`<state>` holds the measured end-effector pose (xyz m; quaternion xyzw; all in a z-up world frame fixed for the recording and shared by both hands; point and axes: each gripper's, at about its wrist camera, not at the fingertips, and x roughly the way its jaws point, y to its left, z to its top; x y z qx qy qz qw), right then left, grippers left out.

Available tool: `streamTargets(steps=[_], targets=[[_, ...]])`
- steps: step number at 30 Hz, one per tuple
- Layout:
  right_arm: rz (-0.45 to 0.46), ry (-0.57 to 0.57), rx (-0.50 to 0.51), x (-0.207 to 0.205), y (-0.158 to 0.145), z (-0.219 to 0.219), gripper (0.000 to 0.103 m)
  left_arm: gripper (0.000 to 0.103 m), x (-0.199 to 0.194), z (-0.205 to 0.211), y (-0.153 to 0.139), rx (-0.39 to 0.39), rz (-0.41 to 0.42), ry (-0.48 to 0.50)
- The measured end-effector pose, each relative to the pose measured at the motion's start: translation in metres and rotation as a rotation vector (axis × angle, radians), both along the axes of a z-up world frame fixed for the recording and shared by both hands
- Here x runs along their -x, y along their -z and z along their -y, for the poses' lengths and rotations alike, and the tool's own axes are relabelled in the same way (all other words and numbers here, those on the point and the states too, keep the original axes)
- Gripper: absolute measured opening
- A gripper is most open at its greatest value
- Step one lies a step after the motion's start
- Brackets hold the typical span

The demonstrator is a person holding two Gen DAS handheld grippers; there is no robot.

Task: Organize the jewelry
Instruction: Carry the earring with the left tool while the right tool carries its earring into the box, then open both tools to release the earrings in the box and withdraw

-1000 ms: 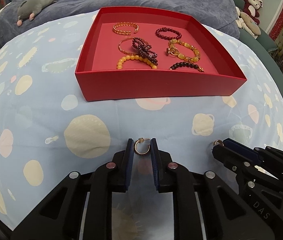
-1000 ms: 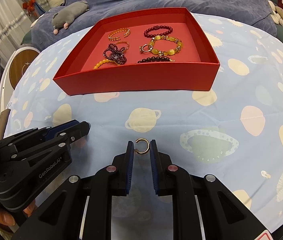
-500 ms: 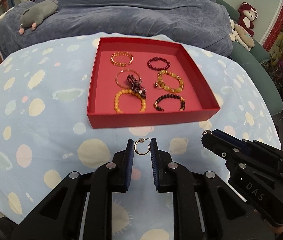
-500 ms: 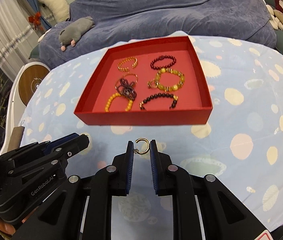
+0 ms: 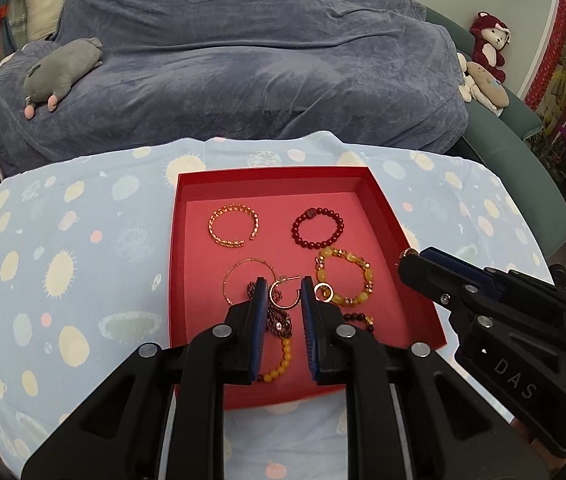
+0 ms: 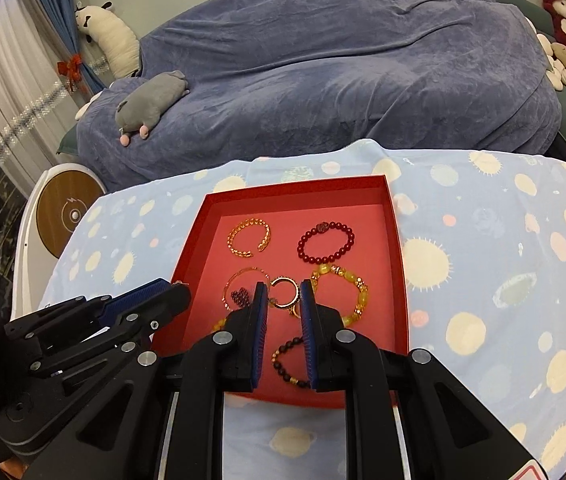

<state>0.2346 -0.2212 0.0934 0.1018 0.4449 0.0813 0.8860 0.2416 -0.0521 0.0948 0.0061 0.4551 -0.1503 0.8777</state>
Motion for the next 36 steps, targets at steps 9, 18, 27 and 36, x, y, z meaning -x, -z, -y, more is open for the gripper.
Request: streamTargets(steps=[9, 18, 27, 36], targets=[[-0.066, 0.001, 0.012, -0.052, 0.042, -0.003, 0.015, 0.017, -0.051, 0.008, 0.042, -0.056, -0.050, -0.031], [-0.099, -0.012, 0.038, -0.072, 0.067, -0.010, 0.015, 0.017, -0.074, 0.010, 0.063, -0.100, -0.064, -0.045], [-0.112, -0.005, 0.060, -0.076, 0.075, -0.011, 0.016, 0.017, -0.076, 0.012, 0.073, -0.134, -0.066, -0.048], [-0.104, 0.004, 0.092, -0.070, 0.068, -0.011, 0.023, 0.034, -0.071, 0.013, 0.067, -0.165, -0.042, -0.067]])
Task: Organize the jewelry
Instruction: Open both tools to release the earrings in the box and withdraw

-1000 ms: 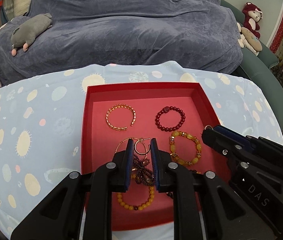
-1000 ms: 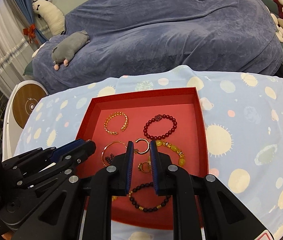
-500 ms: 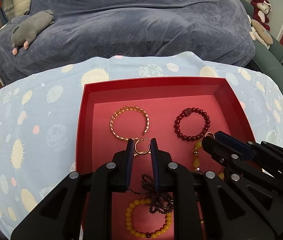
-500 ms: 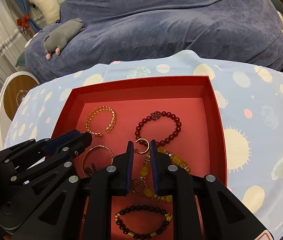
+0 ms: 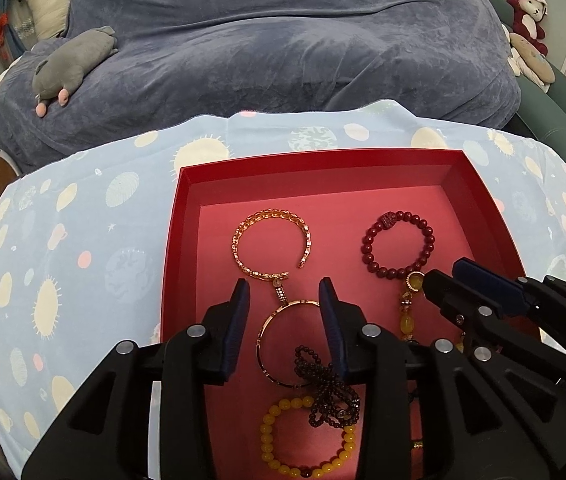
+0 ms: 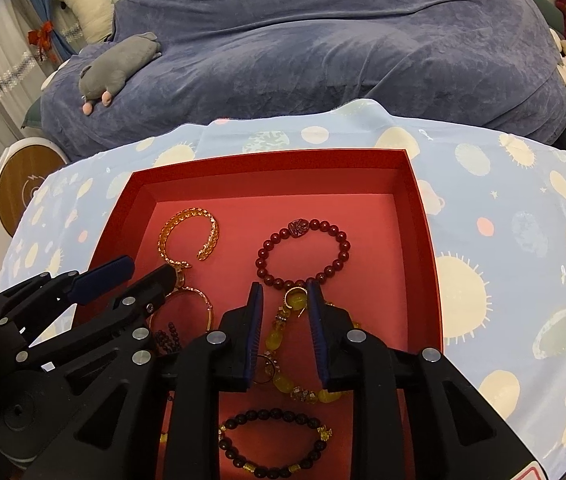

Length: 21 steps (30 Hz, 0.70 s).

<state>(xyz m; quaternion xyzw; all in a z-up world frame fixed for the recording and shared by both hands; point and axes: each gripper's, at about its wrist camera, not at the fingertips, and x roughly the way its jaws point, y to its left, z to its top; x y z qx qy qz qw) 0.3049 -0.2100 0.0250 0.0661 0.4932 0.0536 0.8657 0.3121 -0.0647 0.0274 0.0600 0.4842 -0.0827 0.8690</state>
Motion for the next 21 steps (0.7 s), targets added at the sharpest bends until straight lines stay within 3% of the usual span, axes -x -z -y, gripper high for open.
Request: streamTargets(steps=[14, 21], targets=[[0.054, 0.016, 0.019, 0.039, -0.039, -0.001, 0.025, 0.037, 0.036, -0.003, -0.039, -0.002, 0.045, -0.005], [0.081, 0.047, 0.014, 0.071, -0.056, 0.005, 0.039, 0.047, 0.065, -0.010, -0.057, 0.003, 0.068, -0.017]])
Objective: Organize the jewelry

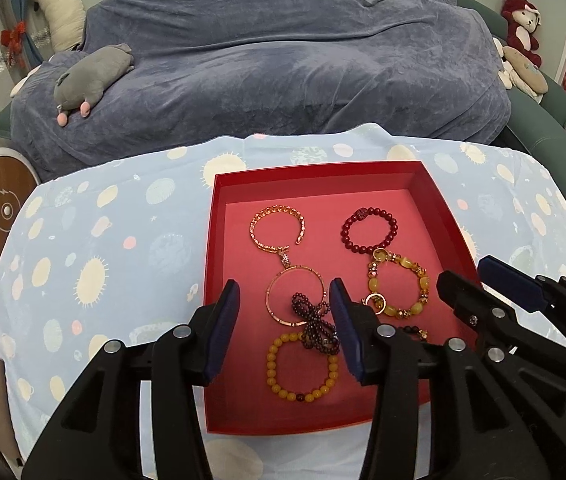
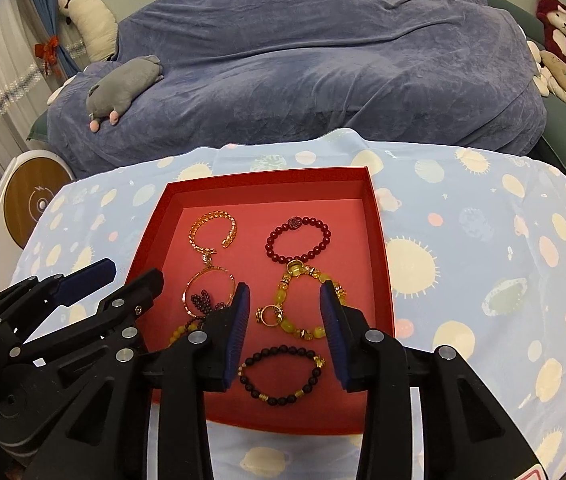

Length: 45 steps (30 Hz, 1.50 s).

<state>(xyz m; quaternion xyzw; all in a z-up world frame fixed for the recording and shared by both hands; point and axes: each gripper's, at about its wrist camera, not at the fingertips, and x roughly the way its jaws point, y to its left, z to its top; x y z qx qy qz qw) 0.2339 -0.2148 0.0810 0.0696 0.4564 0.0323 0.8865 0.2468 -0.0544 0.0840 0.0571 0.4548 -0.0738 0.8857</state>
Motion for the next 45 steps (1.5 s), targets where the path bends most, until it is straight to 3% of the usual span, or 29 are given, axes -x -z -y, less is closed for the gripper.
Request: streamTargets(steps=[7, 13, 20, 28, 34, 36, 39, 45], targets=[[0.003, 0.022, 0.056, 0.036, -0.007, -0.003, 0.047, 0.056, 0.036, -0.007, -0.008, -0.011, 0.011, -0.003], [-0.006, 0.045, 0.058, 0.067, -0.004, -0.001, 0.059, 0.066, 0.065, -0.016, -0.009, -0.009, 0.014, -0.025], [-0.011, 0.045, 0.058, 0.092, 0.001, -0.002, 0.067, 0.068, 0.093, -0.025, -0.005, -0.015, 0.002, -0.038], [0.009, 0.070, 0.072, 0.116, 0.001, -0.001, 0.084, 0.076, 0.115, -0.033, -0.001, -0.017, 0.001, -0.067], [0.024, 0.076, 0.089, 0.124, 0.000, 0.000, 0.086, 0.083, 0.124, -0.036, -0.003, -0.027, 0.015, -0.073], [0.021, 0.084, 0.087, 0.126, 0.000, 0.002, 0.097, 0.084, 0.126, -0.039, -0.003, -0.026, 0.020, -0.087], [0.025, 0.099, 0.077, 0.130, 0.000, 0.004, 0.096, 0.092, 0.128, -0.045, -0.003, -0.008, 0.014, -0.107], [0.004, 0.094, 0.089, 0.133, 0.002, 0.004, 0.096, 0.093, 0.134, -0.045, -0.002, -0.030, 0.024, -0.101]])
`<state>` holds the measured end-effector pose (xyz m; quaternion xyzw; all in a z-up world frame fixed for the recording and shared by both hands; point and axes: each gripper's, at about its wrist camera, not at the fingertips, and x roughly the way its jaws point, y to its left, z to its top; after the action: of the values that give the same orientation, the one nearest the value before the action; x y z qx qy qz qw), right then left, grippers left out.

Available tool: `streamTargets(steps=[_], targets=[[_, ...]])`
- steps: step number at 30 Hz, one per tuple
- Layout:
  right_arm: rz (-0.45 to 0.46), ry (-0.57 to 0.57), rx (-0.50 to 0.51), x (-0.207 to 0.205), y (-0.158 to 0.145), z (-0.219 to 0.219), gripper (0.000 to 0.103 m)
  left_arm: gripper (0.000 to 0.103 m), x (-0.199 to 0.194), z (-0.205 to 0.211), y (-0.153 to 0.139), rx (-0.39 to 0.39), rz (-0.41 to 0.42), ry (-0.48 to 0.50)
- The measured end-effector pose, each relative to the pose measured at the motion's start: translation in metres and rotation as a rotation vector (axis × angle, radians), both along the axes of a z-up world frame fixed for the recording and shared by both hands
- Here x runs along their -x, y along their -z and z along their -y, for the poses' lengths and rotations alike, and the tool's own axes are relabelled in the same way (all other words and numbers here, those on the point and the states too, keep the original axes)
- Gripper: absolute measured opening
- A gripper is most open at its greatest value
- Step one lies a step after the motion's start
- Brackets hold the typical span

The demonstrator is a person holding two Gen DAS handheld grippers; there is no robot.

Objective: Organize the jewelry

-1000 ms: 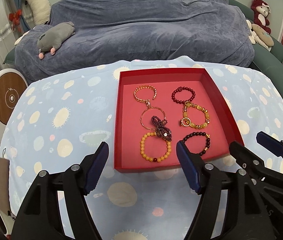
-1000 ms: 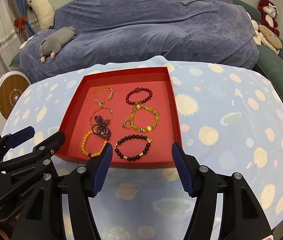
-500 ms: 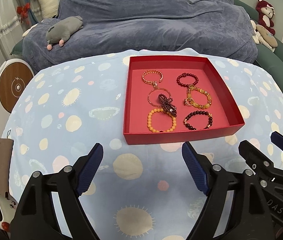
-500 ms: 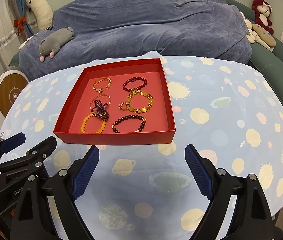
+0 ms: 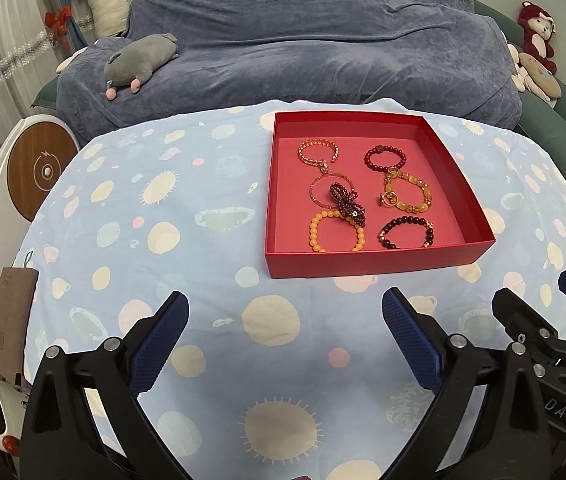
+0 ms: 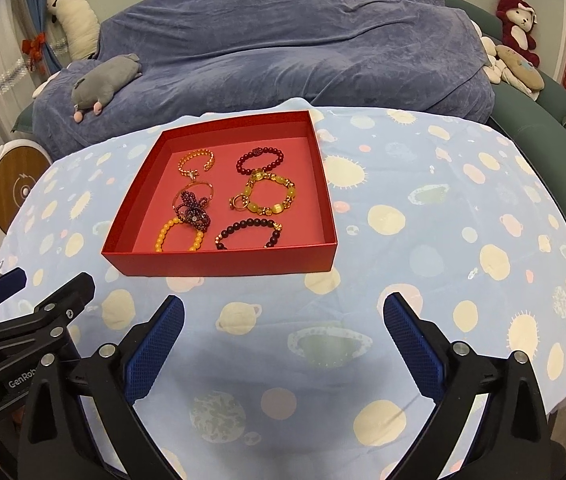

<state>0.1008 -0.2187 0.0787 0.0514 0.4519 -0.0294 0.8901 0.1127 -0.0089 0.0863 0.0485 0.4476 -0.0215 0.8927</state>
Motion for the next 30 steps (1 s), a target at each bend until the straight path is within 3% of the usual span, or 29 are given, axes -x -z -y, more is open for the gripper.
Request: streamTargets(steps=[30], targets=[[0.004, 0.030, -0.001, 0.012, 0.000, 0.005, 0.096, 0.094, 0.013, 0.002, 0.000, -0.010, 0.003, -0.012]])
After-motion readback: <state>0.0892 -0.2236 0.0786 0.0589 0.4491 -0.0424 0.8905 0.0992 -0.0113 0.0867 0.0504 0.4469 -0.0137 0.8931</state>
